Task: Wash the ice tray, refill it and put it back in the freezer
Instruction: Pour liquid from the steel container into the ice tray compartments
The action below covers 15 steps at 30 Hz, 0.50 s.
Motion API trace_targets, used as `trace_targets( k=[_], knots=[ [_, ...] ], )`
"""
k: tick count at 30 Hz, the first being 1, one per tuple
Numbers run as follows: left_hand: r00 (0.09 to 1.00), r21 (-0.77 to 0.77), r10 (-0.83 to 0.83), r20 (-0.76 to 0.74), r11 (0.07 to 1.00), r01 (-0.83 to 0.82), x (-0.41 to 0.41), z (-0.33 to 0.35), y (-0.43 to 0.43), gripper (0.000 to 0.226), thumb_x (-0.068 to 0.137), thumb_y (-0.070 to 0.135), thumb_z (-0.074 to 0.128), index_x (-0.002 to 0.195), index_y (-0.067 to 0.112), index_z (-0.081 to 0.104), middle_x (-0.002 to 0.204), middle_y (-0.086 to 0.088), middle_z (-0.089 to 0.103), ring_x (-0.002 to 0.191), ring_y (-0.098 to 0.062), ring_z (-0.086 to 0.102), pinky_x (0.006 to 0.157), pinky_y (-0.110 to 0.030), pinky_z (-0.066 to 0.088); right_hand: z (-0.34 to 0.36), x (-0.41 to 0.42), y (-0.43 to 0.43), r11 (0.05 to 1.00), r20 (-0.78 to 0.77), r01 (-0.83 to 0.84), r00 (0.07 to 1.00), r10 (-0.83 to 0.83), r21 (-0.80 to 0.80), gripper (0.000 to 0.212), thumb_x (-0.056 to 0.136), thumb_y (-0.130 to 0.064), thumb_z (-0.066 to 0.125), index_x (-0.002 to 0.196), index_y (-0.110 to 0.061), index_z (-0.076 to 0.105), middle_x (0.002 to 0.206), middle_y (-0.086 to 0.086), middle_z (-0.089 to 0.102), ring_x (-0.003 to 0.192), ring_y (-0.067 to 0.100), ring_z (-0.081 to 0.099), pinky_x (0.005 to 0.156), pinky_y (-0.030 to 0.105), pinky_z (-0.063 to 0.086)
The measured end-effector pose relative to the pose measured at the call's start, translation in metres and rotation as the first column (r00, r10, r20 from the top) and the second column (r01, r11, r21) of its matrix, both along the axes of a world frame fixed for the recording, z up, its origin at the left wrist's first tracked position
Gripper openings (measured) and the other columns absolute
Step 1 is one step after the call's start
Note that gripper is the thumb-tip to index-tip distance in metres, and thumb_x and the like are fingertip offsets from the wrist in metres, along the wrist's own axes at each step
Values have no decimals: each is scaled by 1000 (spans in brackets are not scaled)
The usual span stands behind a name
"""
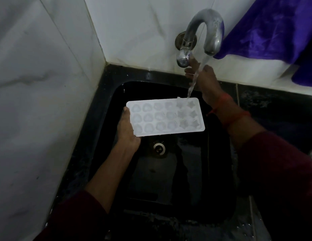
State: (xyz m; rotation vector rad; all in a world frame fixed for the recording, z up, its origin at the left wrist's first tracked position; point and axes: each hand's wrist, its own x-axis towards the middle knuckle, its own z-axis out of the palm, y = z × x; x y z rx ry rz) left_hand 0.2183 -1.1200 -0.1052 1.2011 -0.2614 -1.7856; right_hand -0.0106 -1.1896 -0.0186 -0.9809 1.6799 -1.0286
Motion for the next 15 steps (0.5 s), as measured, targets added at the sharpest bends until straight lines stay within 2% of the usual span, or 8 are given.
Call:
trace_targets(
  k=[2, 3, 5, 8, 9, 11, 13, 15],
  knots=[
    [1000, 7, 0, 5, 1000, 0, 3, -2, 2, 53, 104, 55, 45, 125, 12, 67, 130, -19, 69, 117, -41, 68, 100, -61, 53, 1, 7, -24, 994, 197, 96, 975, -105, 58, 26, 104, -35, 51, 100, -11, 61, 106, 9, 65, 80, 14, 64, 62, 24, 52],
    [1000, 9, -2, -4, 1000, 2, 5, -2, 2, 58, 102, 57, 47, 132, 10, 64, 132, -19, 68, 118, -41, 67, 101, -62, 52, -1, 9, -32, 989, 211, 139, 967, -147, 50, 25, 103, -33, 54, 96, -10, 61, 95, 8, 65, 70, 12, 64, 55, 22, 51],
    [1000, 20, -4, -9, 1000, 4, 7, 0, 4, 69, 92, 61, 55, 139, 10, 60, 134, -19, 67, 120, -43, 66, 103, -64, 50, -4, 10, -40, 985, 181, 175, 968, -174, 15, 26, 101, -36, 57, 88, -14, 60, 74, 1, 63, 56, 8, 61, 47, 20, 47],
    [1000, 38, 16, -10, 999, -16, 12, -5, 5, 65, 97, 60, 51, 139, 12, 60, 134, -18, 67, 120, -42, 66, 102, -64, 50, -8, 13, -40, 992, 328, 125, 937, -123, 16, 32, 104, -38, 47, 81, -17, 54, 63, -2, 54, 44, 5, 52, 44, 18, 39],
    [1000, 45, 28, -2, 999, -28, 14, -6, 6, 61, 101, 58, 47, 139, 12, 60, 133, -18, 67, 119, -41, 67, 101, -63, 52, -7, 13, -37, 994, 411, 108, 906, -102, 11, 33, 104, -40, 46, 84, -16, 55, 67, 0, 56, 47, 6, 55, 45, 18, 40],
    [1000, 55, 26, -5, 998, -26, 15, -7, 7, 57, 105, 55, 41, 135, 12, 62, 130, -17, 70, 116, -39, 69, 95, -58, 57, -4, 11, -30, 992, 514, 129, 850, -115, 7, 31, 103, -41, 48, 96, -14, 61, 78, 2, 67, 65, 10, 67, 56, 20, 49],
    [1000, 66, 6, 10, 998, -6, 14, -6, 9, 52, 108, 52, 38, 128, 12, 65, 122, -16, 73, 107, -35, 73, 83, -50, 62, -5, 2, -22, 995, 455, 92, 885, -101, 42, 39, 105, -45, 41, 110, -14, 64, 93, 3, 74, 84, 14, 71, 67, 21, 51],
    [999, 98, -26, 28, 995, 23, 12, -4, 12, 50, 109, 49, 34, 120, 12, 67, 111, -13, 77, 96, -32, 76, 77, -46, 63, -12, -8, -10, 992, 292, 42, 953, -76, 122, 54, 104, -56, 32, 124, -17, 65, 104, 3, 76, 88, 14, 72, 68, 23, 50]
  ],
)
